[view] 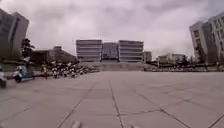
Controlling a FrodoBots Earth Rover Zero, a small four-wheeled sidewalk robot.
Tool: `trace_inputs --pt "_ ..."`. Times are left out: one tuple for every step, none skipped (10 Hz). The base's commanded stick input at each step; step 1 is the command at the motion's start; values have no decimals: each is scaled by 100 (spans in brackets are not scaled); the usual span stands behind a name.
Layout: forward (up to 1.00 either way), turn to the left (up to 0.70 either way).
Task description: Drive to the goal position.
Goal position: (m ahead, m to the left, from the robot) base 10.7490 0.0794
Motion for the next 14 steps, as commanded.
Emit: trace_inputs --pt "70 0" --pt "70 0" --pt "70 0" --pt "70 0" --pt "70 0" --pt "70 0" --pt "70 0" --pt "70 0" --pt "70 0" --pt "70 0" --pt "70 0" --pt "70 0" --pt "70 0" --pt "70 0"
